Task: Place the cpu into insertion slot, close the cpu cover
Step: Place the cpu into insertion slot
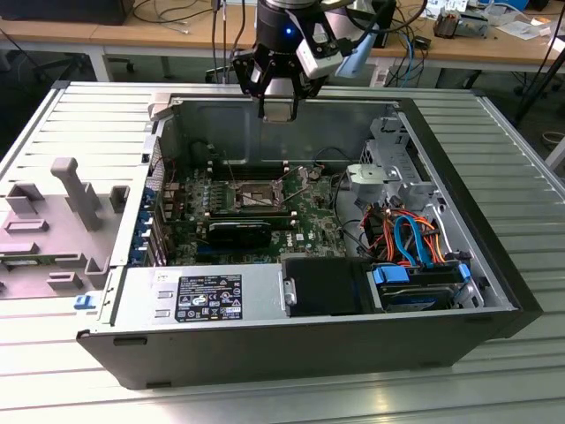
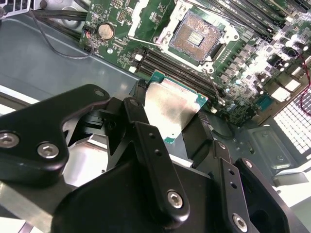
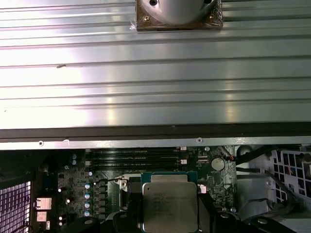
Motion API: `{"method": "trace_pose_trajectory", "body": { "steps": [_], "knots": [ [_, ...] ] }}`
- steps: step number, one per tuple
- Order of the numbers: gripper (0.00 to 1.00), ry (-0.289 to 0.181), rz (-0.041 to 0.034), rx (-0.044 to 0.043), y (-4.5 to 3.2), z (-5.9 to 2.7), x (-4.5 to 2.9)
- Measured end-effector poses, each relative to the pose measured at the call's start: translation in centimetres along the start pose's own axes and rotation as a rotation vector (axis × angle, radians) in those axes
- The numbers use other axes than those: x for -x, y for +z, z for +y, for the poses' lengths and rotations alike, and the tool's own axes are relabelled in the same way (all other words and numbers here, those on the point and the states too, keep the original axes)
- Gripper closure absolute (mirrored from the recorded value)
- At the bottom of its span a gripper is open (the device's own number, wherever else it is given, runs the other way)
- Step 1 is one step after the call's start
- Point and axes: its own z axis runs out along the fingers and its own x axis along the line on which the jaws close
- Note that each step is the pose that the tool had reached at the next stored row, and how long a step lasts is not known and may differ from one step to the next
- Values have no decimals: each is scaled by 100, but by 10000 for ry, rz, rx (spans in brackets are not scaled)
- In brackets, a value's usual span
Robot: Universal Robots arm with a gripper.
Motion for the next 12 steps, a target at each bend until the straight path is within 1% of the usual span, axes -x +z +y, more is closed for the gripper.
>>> {"method": "trace_pose_trajectory", "body": {
  "steps": [7, 12],
  "knots": [
    [45, 2, 0, -1, -1, -76, 1],
    [45, 2, 0, -1, 1, -108, 2]
  ]
}}
